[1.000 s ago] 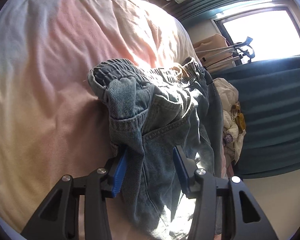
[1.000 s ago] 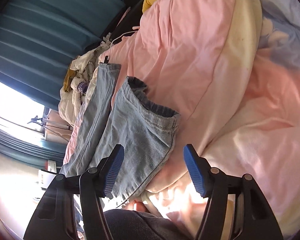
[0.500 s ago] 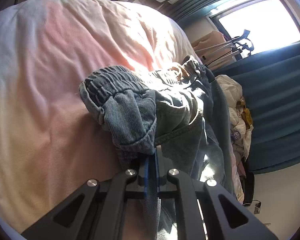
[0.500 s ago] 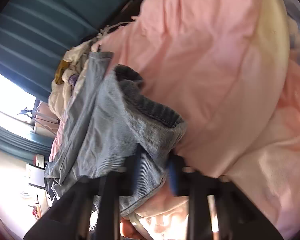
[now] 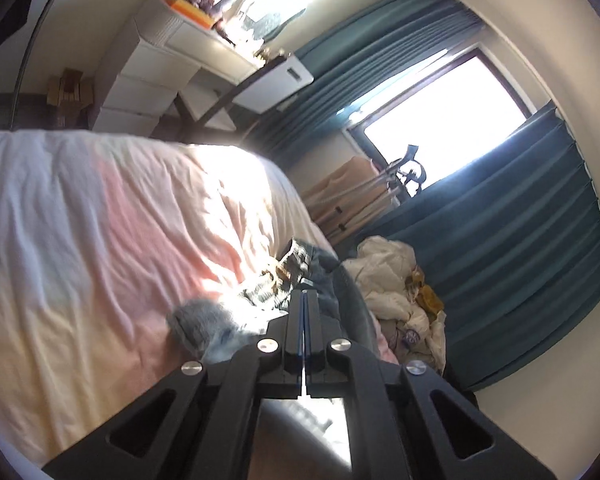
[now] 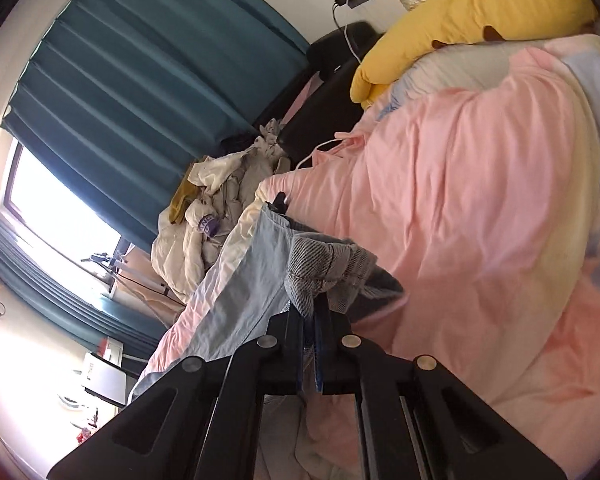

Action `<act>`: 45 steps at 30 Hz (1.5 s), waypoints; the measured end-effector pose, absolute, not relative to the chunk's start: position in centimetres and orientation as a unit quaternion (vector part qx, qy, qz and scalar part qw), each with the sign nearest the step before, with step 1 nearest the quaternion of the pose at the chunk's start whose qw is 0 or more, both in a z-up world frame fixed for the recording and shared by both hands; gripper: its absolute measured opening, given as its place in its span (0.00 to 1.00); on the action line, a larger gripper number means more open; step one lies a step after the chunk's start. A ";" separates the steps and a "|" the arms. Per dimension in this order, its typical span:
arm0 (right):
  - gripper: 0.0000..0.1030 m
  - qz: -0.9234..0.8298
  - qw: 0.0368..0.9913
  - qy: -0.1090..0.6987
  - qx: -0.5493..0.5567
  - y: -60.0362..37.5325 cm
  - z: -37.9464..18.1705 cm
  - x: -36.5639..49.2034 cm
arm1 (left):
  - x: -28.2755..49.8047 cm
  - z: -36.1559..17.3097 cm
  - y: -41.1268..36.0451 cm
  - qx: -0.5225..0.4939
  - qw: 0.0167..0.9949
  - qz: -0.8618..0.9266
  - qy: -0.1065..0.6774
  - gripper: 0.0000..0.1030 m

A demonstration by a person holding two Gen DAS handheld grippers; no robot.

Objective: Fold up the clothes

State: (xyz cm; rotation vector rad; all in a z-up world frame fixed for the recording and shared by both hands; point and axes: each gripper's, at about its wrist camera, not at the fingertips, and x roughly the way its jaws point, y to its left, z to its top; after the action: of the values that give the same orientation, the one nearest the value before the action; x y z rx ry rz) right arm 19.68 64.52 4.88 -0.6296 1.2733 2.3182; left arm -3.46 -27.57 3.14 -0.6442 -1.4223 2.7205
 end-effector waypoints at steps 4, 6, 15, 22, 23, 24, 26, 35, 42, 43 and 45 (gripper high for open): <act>0.02 0.833 0.206 0.452 -0.243 64.7 4.4 17.4 | -4.7 2.9 -27.9 -0.235 0.009 0.861 -0.451 0.00; 0.02 0.834 0.206 0.450 -0.246 64.4 4.0 16.8 | -5.3 1.2 -27.3 -0.276 0.005 0.846 -0.456 0.00; 0.02 0.822 0.212 0.467 -0.247 65.2 1.8 17.0 | -6.6 -7.7 -24.8 -0.413 -0.055 0.757 -0.503 0.49; 0.02 0.804 0.224 0.489 -0.254 65.7 -0.3 18.7 | -8.7 -11.7 -23.9 -0.483 -0.050 0.695 -0.531 0.54; 0.02 0.802 0.226 0.492 -0.255 65.7 -0.5 18.8 | -8.9 -12.4 -23.8 -0.487 -0.048 0.682 -0.544 0.54; 0.02 0.800 0.227 0.493 -0.254 65.6 -0.6 18.9 | -9.1 -13.0 -23.8 -0.483 -0.040 0.669 -0.563 0.54; 0.02 0.800 0.230 0.494 -0.253 65.5 -0.6 19.0 | -9.7 -13.1 -23.5 -0.471 -0.009 0.660 -0.585 0.52; 0.02 0.822 0.220 0.478 -0.217 65.4 4.7 15.8 | -12.0 -3.9 -23.0 -0.389 0.013 0.766 -0.512 0.03; 0.02 0.828 0.215 0.474 -0.207 67.9 8.6 6.4 | -19.6 3.9 -21.7 -0.356 0.006 0.802 -0.480 0.03; 0.02 0.830 0.220 0.467 -0.209 68.2 8.7 4.8 | -21.1 4.6 -21.1 -0.357 0.002 0.807 -0.470 0.03; 0.02 0.832 0.231 0.457 -0.214 69.1 8.4 1.5 | -24.5 5.2 -19.7 -0.360 -0.008 0.819 -0.447 0.03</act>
State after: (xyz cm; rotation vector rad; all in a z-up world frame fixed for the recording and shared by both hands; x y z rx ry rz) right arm 1.50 69.08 8.44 -0.5885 1.2560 2.2887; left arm -24.47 -19.68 5.22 -1.1373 -1.4114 2.5863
